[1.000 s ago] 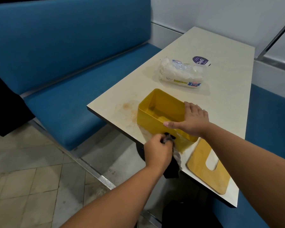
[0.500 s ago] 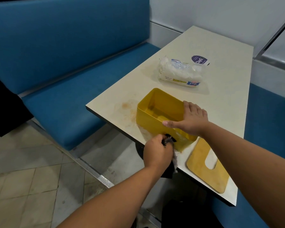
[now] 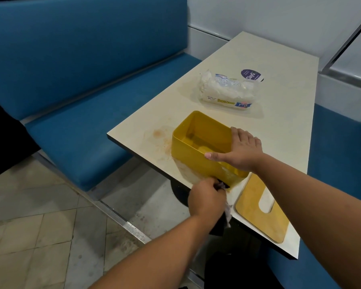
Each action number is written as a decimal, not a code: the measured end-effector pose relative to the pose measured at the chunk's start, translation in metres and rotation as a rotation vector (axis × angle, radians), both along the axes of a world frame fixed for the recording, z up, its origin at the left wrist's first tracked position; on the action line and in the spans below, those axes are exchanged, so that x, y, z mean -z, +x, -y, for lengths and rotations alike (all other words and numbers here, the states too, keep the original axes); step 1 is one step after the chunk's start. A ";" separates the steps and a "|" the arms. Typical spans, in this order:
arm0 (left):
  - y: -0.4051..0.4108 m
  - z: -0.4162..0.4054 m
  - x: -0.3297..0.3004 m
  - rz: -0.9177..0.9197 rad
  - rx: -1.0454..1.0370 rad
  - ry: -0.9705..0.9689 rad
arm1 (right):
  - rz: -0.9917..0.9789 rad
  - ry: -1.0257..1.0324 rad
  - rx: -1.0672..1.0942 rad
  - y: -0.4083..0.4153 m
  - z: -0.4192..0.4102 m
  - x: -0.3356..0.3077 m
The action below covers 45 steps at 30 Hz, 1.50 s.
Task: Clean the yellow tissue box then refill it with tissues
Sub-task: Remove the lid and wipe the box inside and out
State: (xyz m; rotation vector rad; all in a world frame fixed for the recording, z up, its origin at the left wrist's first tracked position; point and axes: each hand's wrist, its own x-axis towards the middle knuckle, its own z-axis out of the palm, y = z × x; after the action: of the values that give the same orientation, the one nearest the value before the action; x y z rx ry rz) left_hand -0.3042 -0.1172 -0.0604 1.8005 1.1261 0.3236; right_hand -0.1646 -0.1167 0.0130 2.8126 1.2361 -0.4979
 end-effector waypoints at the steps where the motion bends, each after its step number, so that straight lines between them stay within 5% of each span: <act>1: -0.002 -0.008 0.002 0.015 -0.030 0.010 | 0.000 0.002 -0.001 0.000 -0.001 0.000; 5: -0.006 -0.026 0.007 -0.010 -0.118 0.106 | 0.008 -0.007 -0.007 -0.001 0.000 0.000; 11: -0.002 -0.008 0.003 -0.035 0.059 0.170 | 0.012 -0.012 -0.007 0.000 -0.001 0.000; 17: -0.009 -0.023 -0.006 0.026 -0.121 0.082 | 0.009 -0.017 -0.006 0.000 0.000 0.000; 27: -0.009 -0.008 -0.024 0.357 -0.048 0.250 | -0.003 -0.030 -0.006 0.003 -0.003 0.003; 37: -0.005 -0.008 -0.027 0.411 0.039 0.348 | -0.019 -0.043 -0.007 0.003 -0.003 0.002; 41: -0.018 -0.014 -0.012 0.387 0.107 0.267 | -0.017 -0.042 -0.001 0.001 -0.003 0.001; 45: -0.028 -0.026 -0.008 0.499 -0.003 -0.205 | -0.023 -0.053 -0.001 0.000 -0.002 -0.002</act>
State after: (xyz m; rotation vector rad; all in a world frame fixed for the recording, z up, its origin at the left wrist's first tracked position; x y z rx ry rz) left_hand -0.3317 -0.0909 -0.0526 1.4299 0.7766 0.5987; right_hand -0.1644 -0.1143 0.0145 2.7700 1.2100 -0.5563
